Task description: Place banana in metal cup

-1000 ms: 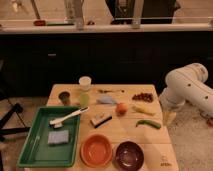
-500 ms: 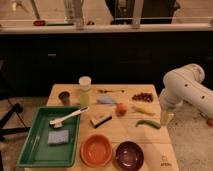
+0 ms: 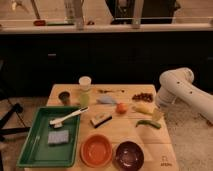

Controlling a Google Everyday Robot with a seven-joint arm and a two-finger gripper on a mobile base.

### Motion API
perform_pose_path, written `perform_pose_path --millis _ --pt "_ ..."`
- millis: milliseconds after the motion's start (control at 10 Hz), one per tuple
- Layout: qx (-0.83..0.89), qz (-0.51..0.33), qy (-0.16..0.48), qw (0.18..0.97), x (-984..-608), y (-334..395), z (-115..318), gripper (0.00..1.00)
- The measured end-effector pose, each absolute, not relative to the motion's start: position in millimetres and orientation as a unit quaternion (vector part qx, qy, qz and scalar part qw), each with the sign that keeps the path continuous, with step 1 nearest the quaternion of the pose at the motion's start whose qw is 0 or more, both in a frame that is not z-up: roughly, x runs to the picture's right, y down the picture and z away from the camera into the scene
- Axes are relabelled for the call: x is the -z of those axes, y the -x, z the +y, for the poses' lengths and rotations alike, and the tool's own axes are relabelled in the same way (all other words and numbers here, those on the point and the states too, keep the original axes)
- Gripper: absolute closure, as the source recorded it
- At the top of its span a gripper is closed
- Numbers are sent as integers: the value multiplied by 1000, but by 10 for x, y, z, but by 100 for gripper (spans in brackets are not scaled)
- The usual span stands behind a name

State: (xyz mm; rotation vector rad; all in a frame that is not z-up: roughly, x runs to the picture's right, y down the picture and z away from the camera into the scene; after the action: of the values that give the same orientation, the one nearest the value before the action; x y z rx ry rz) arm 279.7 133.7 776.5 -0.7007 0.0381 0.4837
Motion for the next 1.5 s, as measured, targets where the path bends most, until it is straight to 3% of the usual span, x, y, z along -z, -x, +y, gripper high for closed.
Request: perform_pose_path --millis 300,900,1500 --pt "-295 -40 352 887 -8027 -2834 1389 20" --pt "-368 -30 300 880 -8092 -2729 1386 20" --pt "-410 -42 289 864 -8224 -2605 1383 20"
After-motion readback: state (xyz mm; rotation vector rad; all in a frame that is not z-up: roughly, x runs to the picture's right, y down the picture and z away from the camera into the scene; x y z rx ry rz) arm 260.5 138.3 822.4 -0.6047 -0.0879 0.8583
